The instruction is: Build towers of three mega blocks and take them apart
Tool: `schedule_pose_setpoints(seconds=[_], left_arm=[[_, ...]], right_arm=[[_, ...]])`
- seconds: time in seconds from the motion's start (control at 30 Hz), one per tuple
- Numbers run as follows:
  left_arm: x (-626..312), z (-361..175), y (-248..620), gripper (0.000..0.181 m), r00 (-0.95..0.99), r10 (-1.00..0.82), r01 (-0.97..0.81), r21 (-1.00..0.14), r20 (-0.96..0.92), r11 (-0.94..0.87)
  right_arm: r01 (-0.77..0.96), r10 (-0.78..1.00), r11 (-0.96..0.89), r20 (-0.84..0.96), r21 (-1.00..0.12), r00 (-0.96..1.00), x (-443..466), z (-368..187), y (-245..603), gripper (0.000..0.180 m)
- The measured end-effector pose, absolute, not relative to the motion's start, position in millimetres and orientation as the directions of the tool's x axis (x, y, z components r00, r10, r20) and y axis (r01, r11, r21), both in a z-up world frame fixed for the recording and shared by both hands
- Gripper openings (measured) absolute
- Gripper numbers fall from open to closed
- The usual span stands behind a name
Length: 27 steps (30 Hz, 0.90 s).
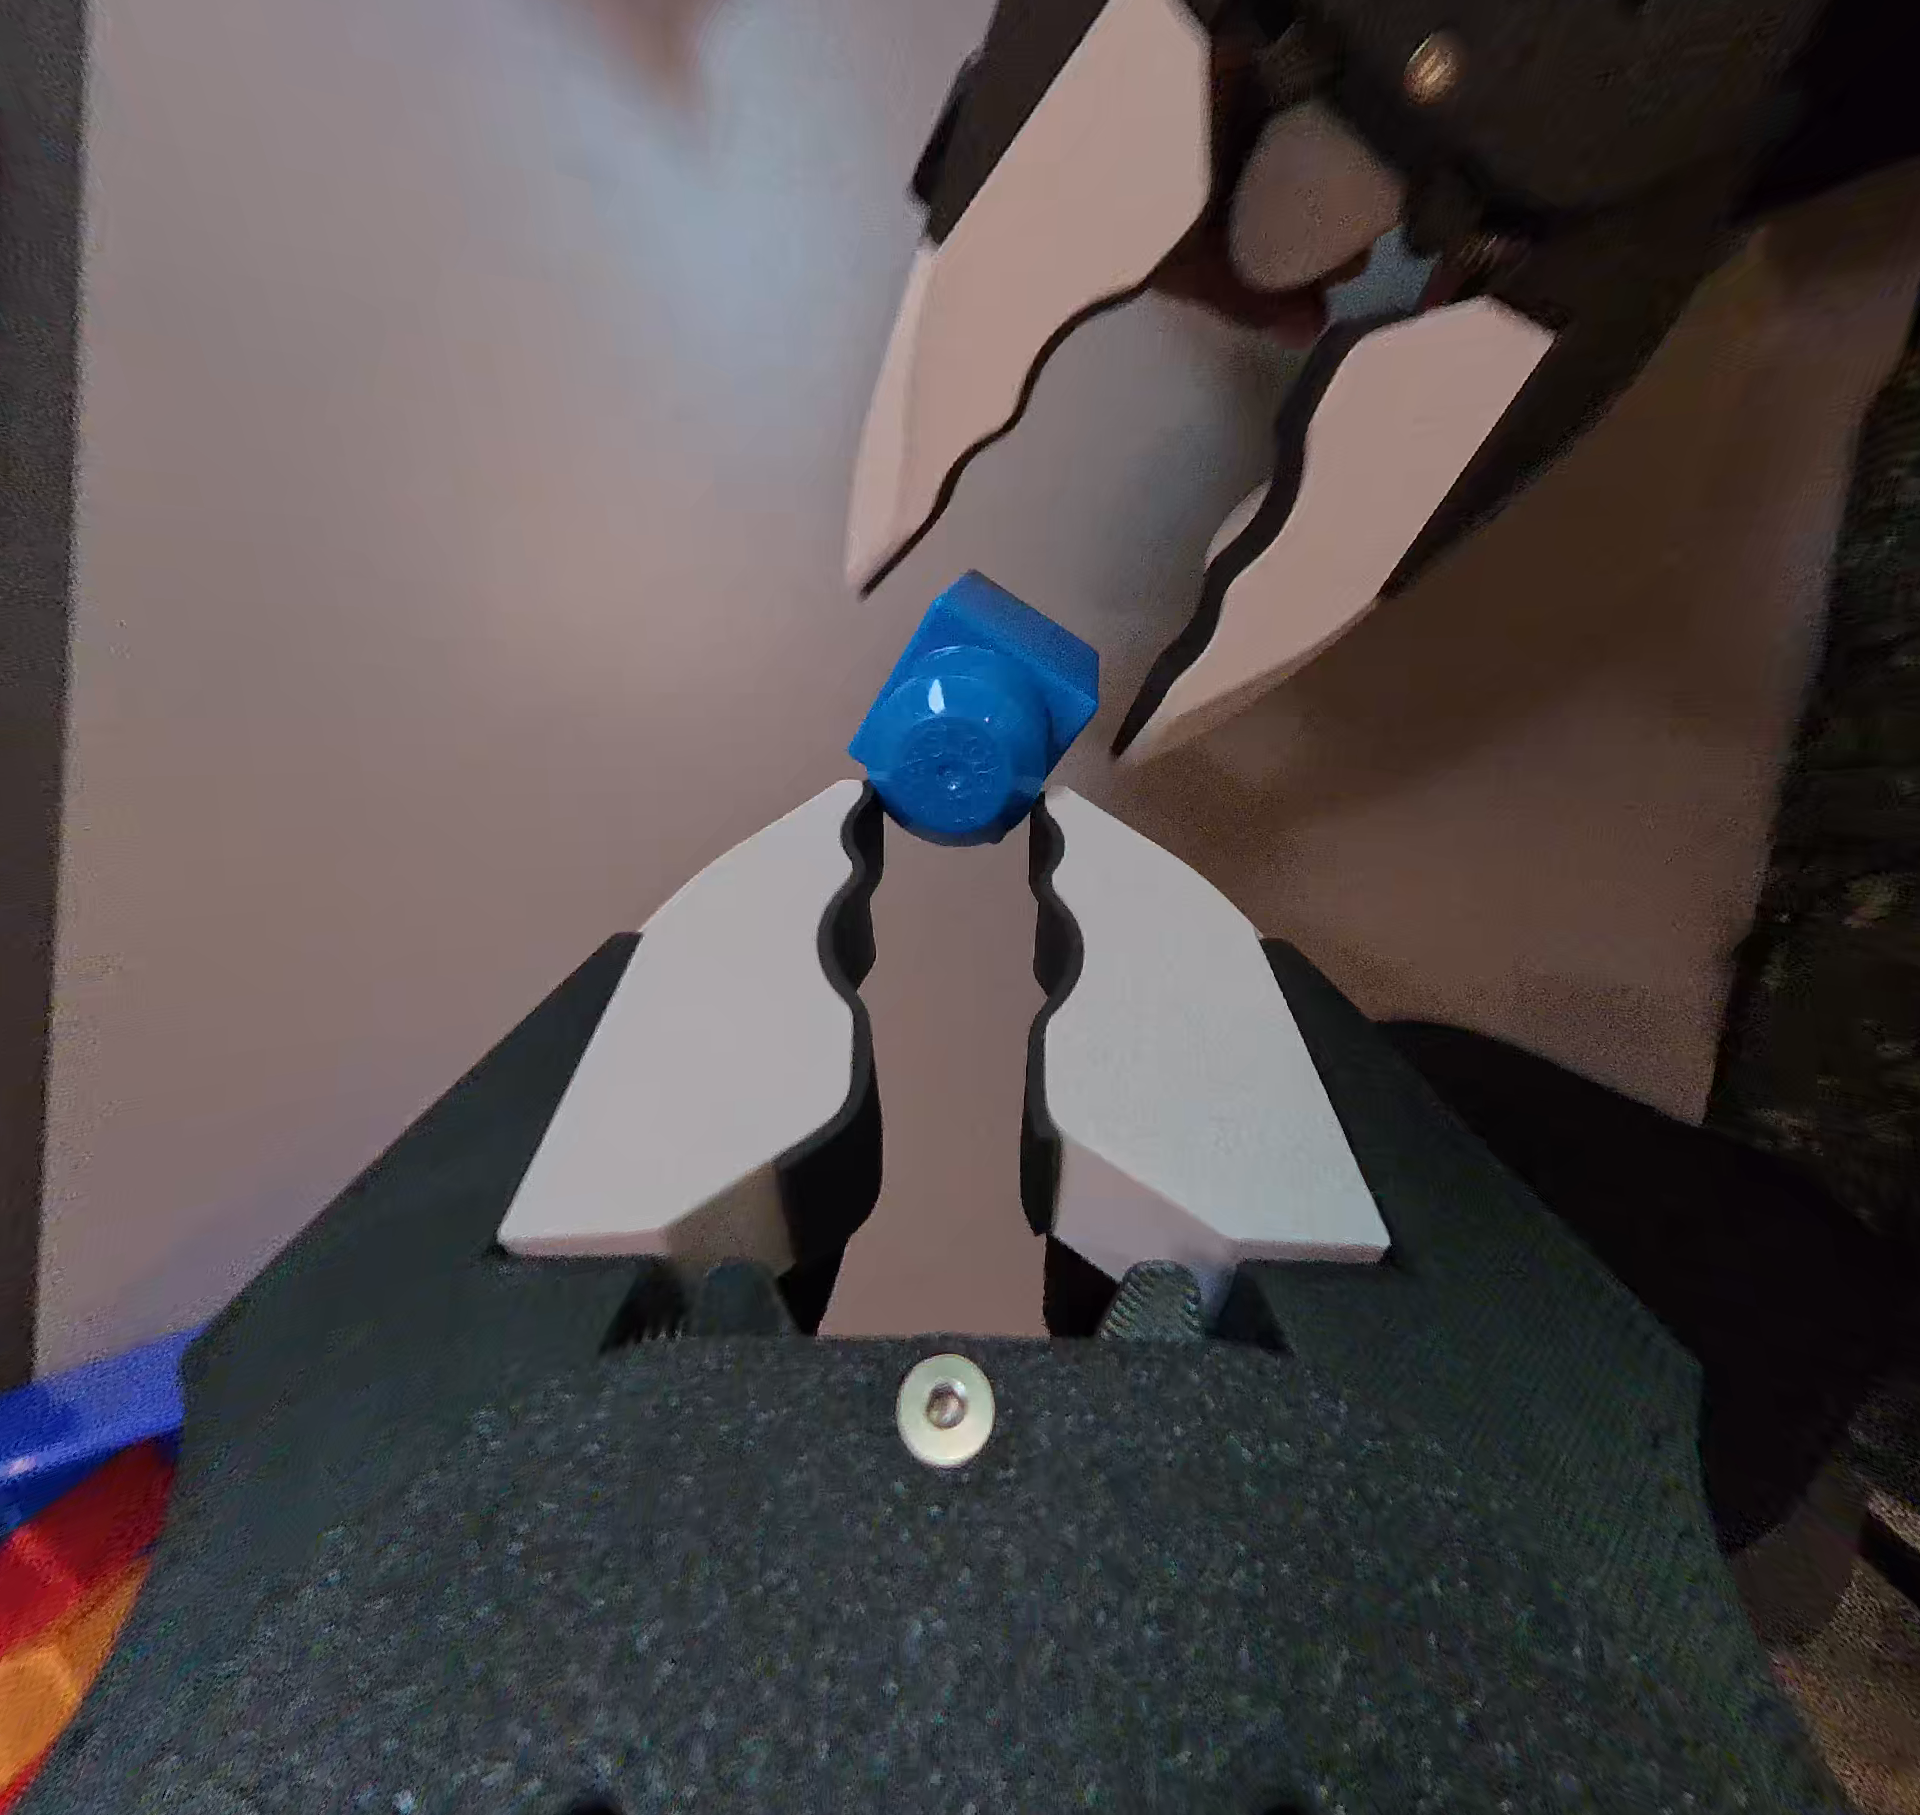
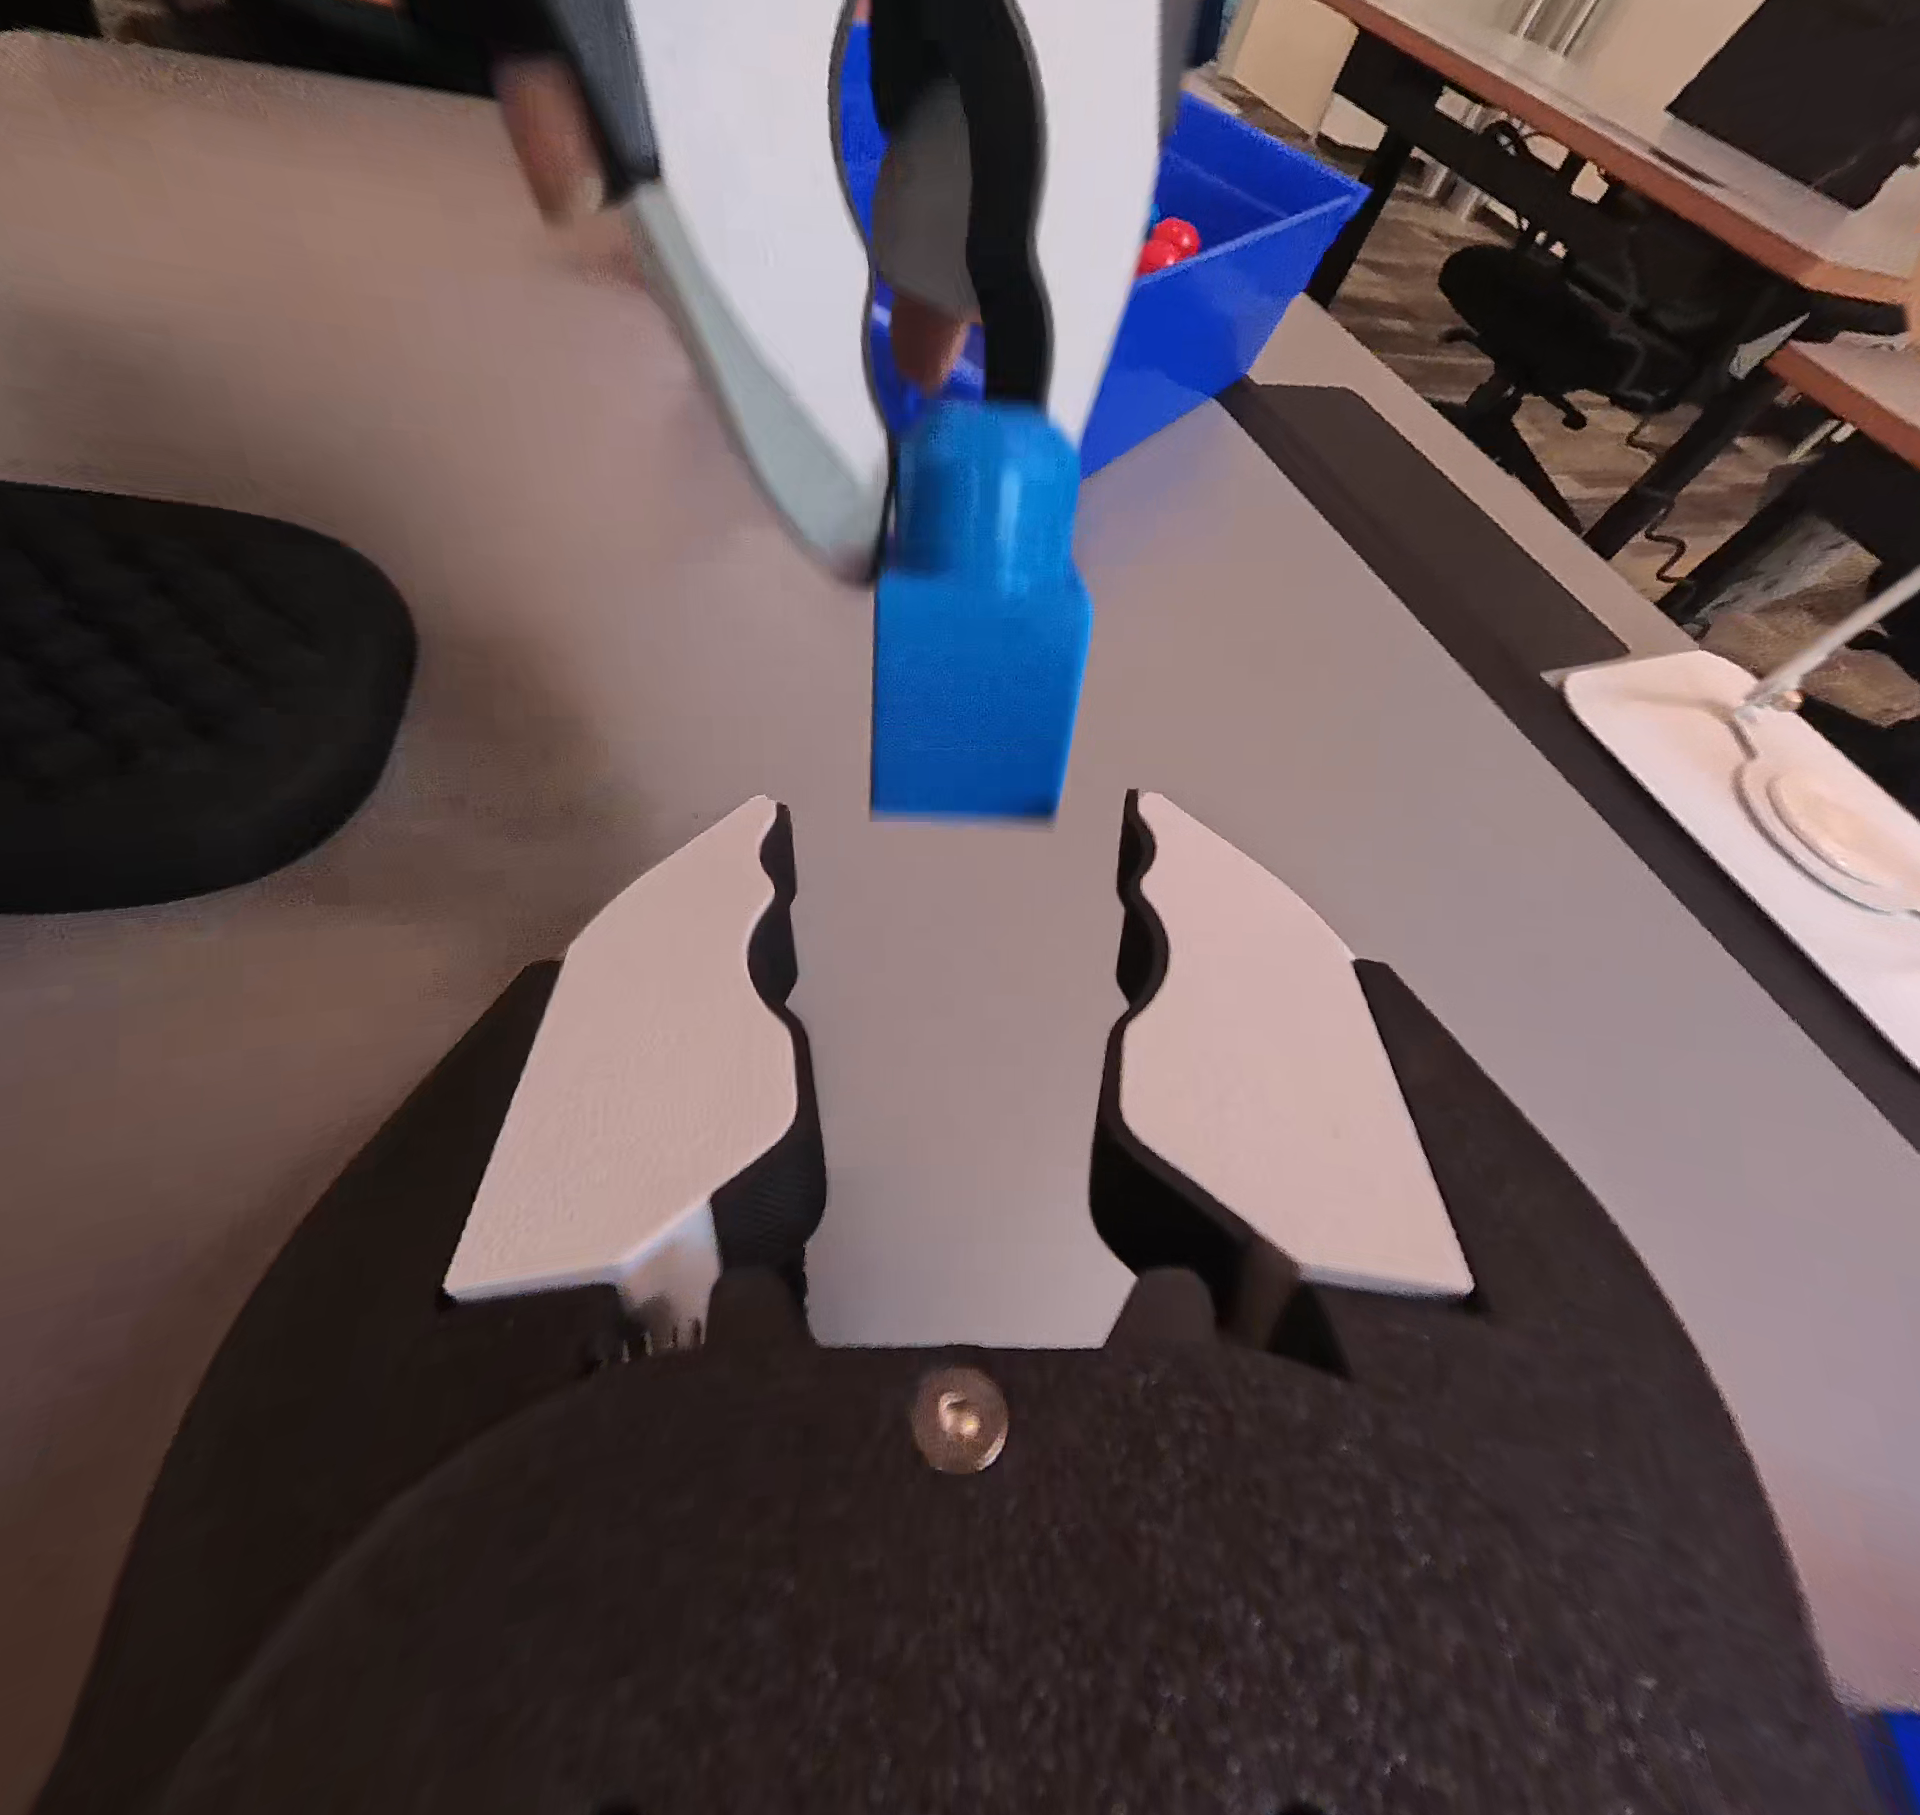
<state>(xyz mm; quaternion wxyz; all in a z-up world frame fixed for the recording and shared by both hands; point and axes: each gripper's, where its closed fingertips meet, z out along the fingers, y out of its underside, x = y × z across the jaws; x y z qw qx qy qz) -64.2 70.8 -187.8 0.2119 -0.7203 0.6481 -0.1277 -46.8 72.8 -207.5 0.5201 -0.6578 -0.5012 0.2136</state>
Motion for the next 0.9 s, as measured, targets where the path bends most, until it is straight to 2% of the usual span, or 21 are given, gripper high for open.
schedule_pose_setpoints(seconds=[0.07, 0.1, 0.2, 0.3, 0.37, 0.5, 0.6, 0.9], left_arm=[[-47.3, -198.2, 59.2, 0.027, 0.086, -0.993, -0.883, -0.468, -0.078, -0.040], [-42.7, -201.6, 56.9, 0.027, 0.072, -0.994, -0.885, -0.465, -0.083, -0.025], [-43.4, -189.8, 63.2, 0.027, 0.062, -0.992, -0.861, -0.508, -0.112, 0.003], [-73.9, -149.3, 104.1, 0.029, 0.212, -0.964, -0.787, -0.613, -0.162, -0.070], [-122.5, -128.9, 152.4, 0.029, 0.384, -0.895, -0.756, -0.634, -0.226, -0.164], [-259.2, -152.2, 229.2, 0.044, 0.637, -0.725, -0.741, -0.465, -0.260, -0.485], [-327.2, -185.5, 255.3, 0.046, 0.733, -0.642, -0.673, -0.377, -0.225, -0.636], [-404.0, -255.2, 285.4, 0.054, 0.727, -0.601, -0.659, -0.094, -0.333, -0.746]], right_arm=[[0.444, 0.888, 0.045, 0.239, -0.895, 0.393, -49.6, -212.1, 67.8, 0.056], [0.448, 0.886, 0.051, 0.248, -0.892, 0.391, -48.1, -213.3, 66.5, 0.038], [0.463, 0.896, 0.057, 0.250, -0.885, 0.367, -39.6, -213.4, 65.5, 0.037], [0.421, 0.900, 0.016, 0.196, -0.907, 0.389, -23.7, -206.2, 72.7, 0.037], [0.381, 0.893, -0.022, 0.153, -0.925, 0.424, -11.5, -201.7, 82.2, 0.037], [0.317, 0.889, -0.095, 0.063, -0.944, 0.454, -0.5, -197.4, 93.2, 0.037], [0.324, 0.893, -0.090, 0.067, -0.942, 0.444, -1.6, -199.6, 92.3, 0.037], [0.299, 0.904, -0.124, 0.016, -0.946, 0.428, -0.3, -207.3, 94.2, 0.037]])
